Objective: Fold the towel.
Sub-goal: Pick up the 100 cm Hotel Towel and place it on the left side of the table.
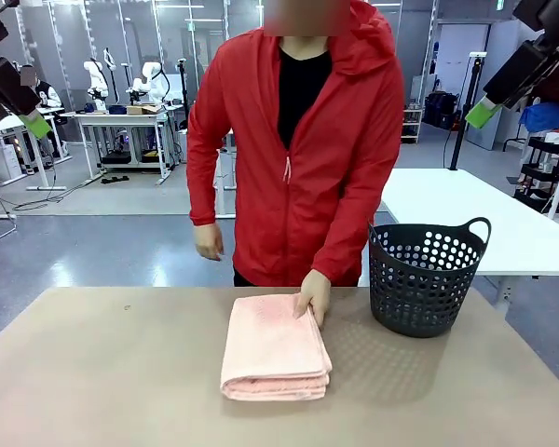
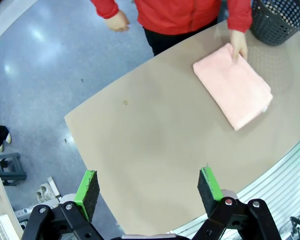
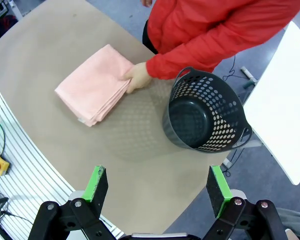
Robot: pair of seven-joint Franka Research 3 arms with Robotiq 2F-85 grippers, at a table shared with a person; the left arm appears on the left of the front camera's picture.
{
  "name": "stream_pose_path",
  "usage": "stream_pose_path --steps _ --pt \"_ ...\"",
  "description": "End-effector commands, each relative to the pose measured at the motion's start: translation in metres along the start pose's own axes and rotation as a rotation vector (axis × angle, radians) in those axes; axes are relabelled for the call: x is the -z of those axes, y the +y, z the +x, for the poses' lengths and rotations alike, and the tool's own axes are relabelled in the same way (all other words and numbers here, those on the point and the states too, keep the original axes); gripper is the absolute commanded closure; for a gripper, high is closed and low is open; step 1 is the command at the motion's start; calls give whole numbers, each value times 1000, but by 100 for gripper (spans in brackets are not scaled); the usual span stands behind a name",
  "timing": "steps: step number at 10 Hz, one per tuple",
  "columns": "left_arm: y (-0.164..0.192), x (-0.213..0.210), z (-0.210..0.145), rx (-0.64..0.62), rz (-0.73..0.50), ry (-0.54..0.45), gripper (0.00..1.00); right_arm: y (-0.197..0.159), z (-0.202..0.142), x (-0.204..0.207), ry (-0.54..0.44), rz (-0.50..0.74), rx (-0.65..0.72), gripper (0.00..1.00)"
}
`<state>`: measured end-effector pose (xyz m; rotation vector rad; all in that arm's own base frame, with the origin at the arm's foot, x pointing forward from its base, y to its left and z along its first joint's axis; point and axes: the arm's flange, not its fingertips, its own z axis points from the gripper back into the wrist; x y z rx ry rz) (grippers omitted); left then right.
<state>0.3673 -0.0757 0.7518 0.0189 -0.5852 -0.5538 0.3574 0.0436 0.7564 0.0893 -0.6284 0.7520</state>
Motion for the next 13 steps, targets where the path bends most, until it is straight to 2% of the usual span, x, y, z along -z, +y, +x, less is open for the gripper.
stream_pose_path --steps 1,13 --pt "1 -4 0 17 -3 10 0 0 -2 -1 3 2 -3 0" --pt "1 -4 0 17 -3 10 0 0 -2 -1 3 2 -3 0"
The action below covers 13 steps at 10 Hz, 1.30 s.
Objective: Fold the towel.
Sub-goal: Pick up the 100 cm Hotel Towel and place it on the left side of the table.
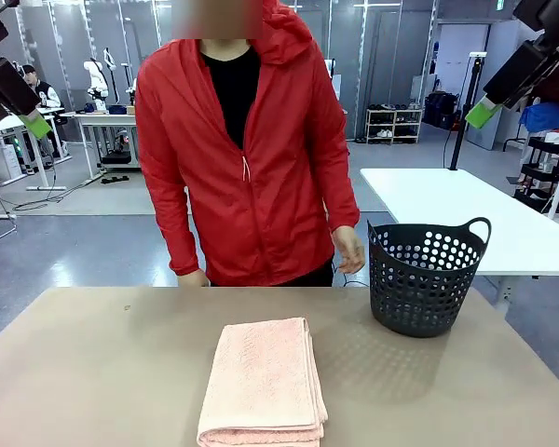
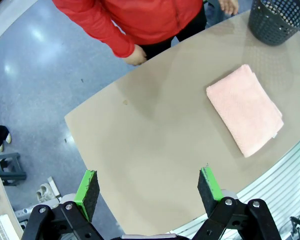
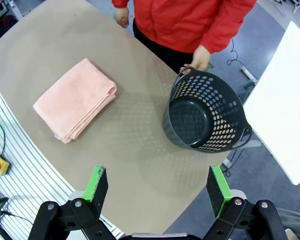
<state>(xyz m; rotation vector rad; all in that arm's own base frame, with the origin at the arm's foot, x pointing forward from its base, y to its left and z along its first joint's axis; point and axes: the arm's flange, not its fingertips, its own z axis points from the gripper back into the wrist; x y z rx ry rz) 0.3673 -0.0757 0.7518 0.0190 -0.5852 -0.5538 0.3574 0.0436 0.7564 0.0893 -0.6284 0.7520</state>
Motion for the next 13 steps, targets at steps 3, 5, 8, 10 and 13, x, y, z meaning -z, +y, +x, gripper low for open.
stream_pose_path --steps 3,5,8,10,13 --pt "1 -4 0 17 -3 10 0 0 -2 -1 3 2 -3 0" --pt "1 -4 0 17 -3 10 0 0 -2 -1 3 2 -3 0" --pt "1 -4 0 17 -3 10 0 0 -2 -1 3 2 -3 0" --pt "7 21 3 -3 -47 -8 0 0 -2 -1 3 2 -3 0" --pt "32 128 -26 -93 -262 10 0 0 -2 -1 3 2 -3 0"
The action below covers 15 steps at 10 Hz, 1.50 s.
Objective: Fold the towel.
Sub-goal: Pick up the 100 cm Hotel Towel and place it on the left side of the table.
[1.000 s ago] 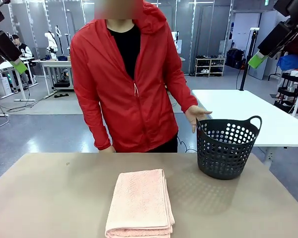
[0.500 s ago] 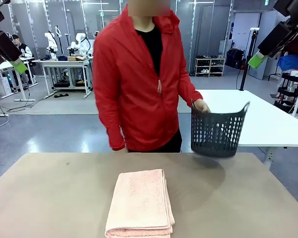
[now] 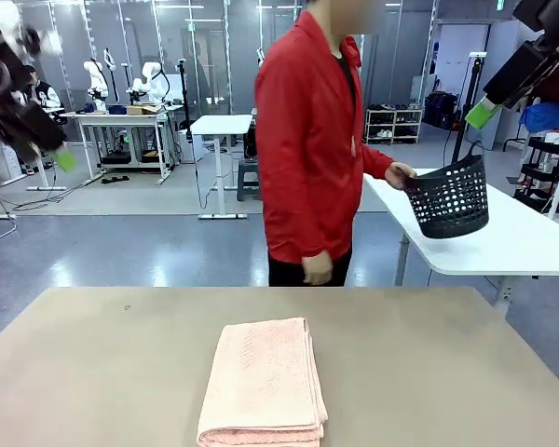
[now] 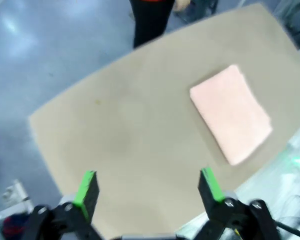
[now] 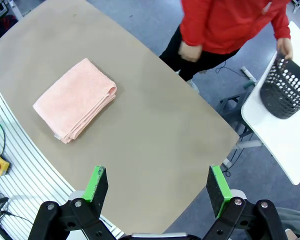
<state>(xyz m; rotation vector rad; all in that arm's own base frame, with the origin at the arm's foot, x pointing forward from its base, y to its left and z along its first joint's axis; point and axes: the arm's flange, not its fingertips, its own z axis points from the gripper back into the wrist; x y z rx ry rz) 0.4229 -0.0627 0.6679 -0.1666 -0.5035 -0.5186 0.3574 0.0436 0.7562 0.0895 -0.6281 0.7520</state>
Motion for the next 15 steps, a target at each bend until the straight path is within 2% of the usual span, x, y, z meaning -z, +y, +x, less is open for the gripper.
stream_pose_path --steps 1,3,4,5,7,9,11,15 --pt "27 60 -31 -9 -190 -36 0 0 -2 -1 3 2 -3 0" --pt "46 133 -60 -96 -335 -84 0 0 -2 -1 3 2 -3 0" --pt "52 168 -74 -127 -400 -71 0 0 -2 -1 3 2 -3 0" --pt "52 200 -84 -150 -512 -53 0 0 -2 -1 3 2 -3 0" --pt "37 239 -96 -147 -638 -23 0 0 -2 -1 3 2 -3 0" --pt "-6 259 -100 -196 -632 -9 0 0 -2 -1 3 2 -3 0" --pt "-37 296 -96 -313 -657 27 0 0 -2 -1 3 2 -3 0" --pt "-82 344 -91 -459 -607 -20 0 0 -2 -1 3 2 -3 0"
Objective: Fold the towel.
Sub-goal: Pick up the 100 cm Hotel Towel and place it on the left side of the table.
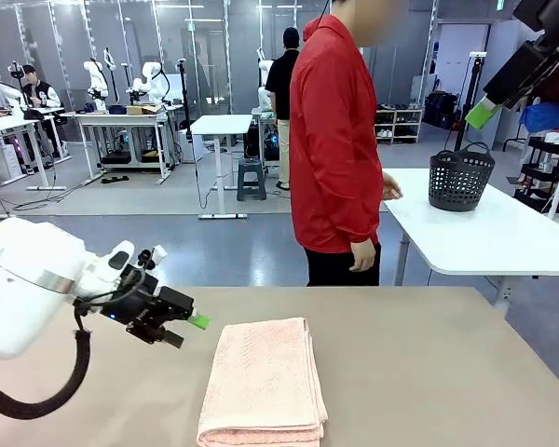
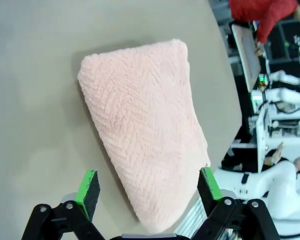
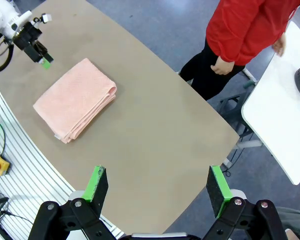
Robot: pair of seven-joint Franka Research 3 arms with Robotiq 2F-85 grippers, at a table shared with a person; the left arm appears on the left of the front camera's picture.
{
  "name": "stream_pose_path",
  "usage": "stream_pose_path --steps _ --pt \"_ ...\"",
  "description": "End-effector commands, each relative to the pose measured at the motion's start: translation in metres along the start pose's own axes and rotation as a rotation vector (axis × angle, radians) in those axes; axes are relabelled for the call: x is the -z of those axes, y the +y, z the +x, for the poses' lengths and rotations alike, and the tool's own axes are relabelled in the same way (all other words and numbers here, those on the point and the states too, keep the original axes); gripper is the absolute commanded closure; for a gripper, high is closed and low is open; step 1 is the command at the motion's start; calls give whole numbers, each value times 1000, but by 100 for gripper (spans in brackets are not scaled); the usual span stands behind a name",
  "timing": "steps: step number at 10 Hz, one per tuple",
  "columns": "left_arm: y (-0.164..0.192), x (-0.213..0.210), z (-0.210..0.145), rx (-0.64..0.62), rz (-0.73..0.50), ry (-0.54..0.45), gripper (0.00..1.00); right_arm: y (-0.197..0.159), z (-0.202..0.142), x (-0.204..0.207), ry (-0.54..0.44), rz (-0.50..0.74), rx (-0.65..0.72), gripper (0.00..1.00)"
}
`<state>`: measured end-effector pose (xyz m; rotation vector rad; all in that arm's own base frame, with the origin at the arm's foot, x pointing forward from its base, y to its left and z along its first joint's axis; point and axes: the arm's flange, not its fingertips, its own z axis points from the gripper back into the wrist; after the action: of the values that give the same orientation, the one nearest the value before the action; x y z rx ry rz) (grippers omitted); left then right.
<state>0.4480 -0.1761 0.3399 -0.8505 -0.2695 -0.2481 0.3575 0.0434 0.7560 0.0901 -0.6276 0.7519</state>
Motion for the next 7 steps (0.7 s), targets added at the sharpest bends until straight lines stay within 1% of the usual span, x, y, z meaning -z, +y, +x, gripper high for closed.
stream_pose_path --steps 1,2,5,7 --pt "7 37 -1 -55 4 -53 0 0 -1 -1 3 2 -4 0" --pt "8 45 -5 -74 -24 -45 0 0 -1 -1 3 2 -4 0" --pt "22 68 -22 -115 -13 -98 0 0 -1 -1 3 2 -4 0" --pt "29 74 -34 -129 -30 -102 0 0 -1 -1 3 2 -4 0"
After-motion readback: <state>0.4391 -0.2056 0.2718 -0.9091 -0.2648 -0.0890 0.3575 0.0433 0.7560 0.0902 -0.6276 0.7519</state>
